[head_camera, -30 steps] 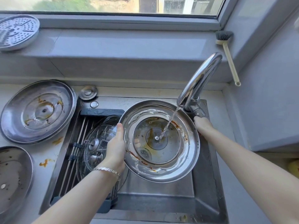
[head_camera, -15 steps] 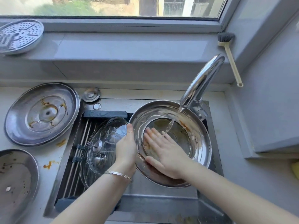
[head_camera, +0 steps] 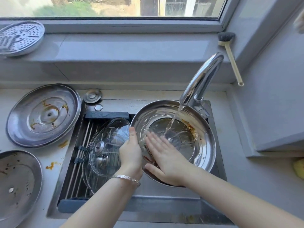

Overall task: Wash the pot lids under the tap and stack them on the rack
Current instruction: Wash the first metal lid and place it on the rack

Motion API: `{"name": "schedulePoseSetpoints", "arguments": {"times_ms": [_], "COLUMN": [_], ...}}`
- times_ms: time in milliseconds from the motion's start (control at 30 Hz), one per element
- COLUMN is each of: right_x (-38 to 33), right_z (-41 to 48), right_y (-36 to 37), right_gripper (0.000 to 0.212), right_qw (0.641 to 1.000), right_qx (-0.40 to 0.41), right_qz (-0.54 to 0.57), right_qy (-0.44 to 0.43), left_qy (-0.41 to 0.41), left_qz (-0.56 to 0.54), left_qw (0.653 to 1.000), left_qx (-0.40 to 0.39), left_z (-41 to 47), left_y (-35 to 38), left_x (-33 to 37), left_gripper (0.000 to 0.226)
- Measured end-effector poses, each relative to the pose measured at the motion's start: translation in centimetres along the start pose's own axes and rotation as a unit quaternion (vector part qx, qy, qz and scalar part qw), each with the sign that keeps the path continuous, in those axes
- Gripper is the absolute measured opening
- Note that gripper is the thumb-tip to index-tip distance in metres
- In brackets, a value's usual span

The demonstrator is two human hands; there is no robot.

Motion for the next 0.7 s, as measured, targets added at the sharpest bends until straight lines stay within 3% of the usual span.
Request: {"name": "schedulePoseSetpoints", "arguments": {"times_ms": [67, 167, 300, 367, 467, 567, 700], "right_x": [0.8, 2.8, -0.2, 0.1, 2.4, 4.7, 3.5], "right_z": [0.3, 0.9, 1.8, 2.4, 3.2, 2.5, 1.1], "right_y": [-0.2, -0.6, 0.1, -0.4, -1.4, -1.2, 1.0], "right_gripper": [0.079, 0.079, 0.092, 0.092, 0.083, 0.075, 0.085], "right_qw": [1.000, 0.991, 1.000, 1.000, 0.990, 0.953, 0.914], "right_qx": [-0.011, 0.028, 0.010, 0.029, 0.068, 0.106, 0.089], "right_qz": [-0.007, 0.012, 0.003, -0.008, 0.012, 0.055, 0.120], "right_qy": [0.004, 0.129, 0.010, 0.010, 0.119, 0.279, 0.376], "left_qy": [-0.009, -0.015, -0.003, 0.004, 0.011, 0.039, 0.068], "left_qz": [0.007, 0.015, 0.011, 0.013, 0.026, 0.034, 0.044], "left_qw": [1.000, 1.000, 1.000, 1.000, 0.999, 0.997, 0.994], "left_qx": [0.001, -0.007, 0.011, 0.016, 0.031, 0.058, 0.080], "left_z": [-0.2, -0.4, -0.9, -0.9, -0.6, -0.4, -0.7], "left_y": [-0.4, -0.4, 0.0, 0.0, -0.6, -1.1, -0.9], "left_x": [-0.2, -0.8, -0.7, -0.7, -0.8, -1.0, -1.2], "left_gripper": [0.067, 0.062, 0.061, 0.060, 0.058, 0.064, 0.070]}}
Point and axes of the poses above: each hand's wrist, its own z-axis towards the middle knuckle, its own y-axis out of the palm, x = y × z, the point moved 2 cm from there along z, towards the middle knuckle, and after that the axes turned 3 degrees about -x, right-handed, at the moved point
